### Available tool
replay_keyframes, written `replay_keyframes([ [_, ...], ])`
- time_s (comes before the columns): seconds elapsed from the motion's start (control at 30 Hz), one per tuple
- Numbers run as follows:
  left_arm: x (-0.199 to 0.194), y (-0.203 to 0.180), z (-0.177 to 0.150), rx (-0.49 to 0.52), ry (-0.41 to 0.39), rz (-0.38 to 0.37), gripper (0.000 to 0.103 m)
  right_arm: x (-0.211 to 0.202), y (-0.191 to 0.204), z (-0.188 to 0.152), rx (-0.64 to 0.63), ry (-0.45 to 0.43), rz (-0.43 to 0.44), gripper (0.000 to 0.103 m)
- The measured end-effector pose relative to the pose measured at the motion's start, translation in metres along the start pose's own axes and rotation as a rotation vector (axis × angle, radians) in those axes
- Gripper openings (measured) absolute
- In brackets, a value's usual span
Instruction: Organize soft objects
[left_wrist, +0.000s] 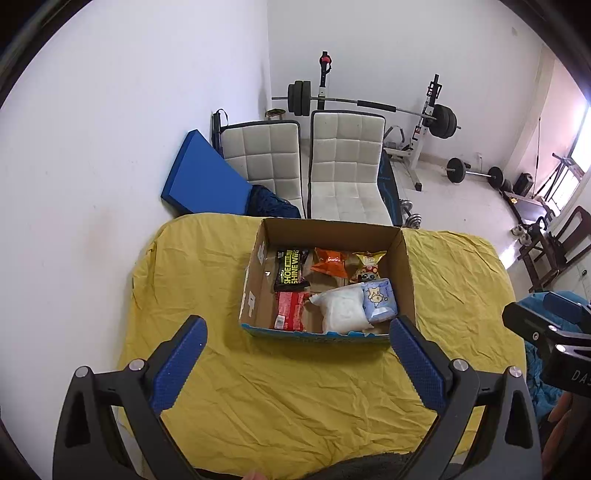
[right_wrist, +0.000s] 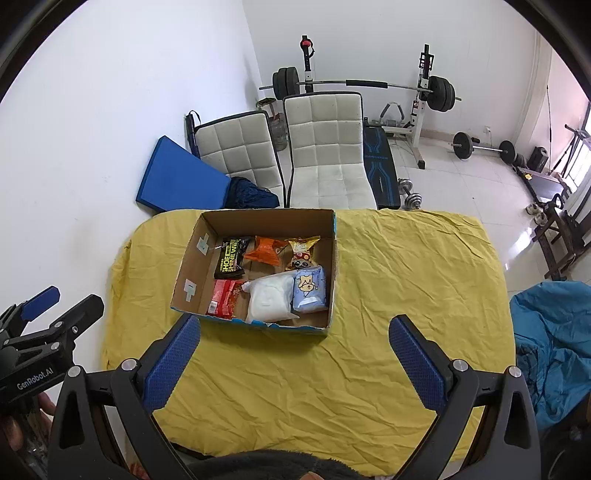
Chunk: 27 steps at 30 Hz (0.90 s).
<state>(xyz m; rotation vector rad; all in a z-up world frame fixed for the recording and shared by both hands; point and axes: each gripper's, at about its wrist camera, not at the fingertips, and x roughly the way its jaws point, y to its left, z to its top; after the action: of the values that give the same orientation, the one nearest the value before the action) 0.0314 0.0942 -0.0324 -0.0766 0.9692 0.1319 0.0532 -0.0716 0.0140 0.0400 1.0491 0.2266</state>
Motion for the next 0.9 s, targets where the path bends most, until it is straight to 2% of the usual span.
replay_keyframes([
  [0.9,-0.0001,-0.0043,0.0021,-0.015,-0.010,0.024,0.103,-0.0040,-0.0041,-0.0060,0.000,-0.005,-0.024,0.103],
])
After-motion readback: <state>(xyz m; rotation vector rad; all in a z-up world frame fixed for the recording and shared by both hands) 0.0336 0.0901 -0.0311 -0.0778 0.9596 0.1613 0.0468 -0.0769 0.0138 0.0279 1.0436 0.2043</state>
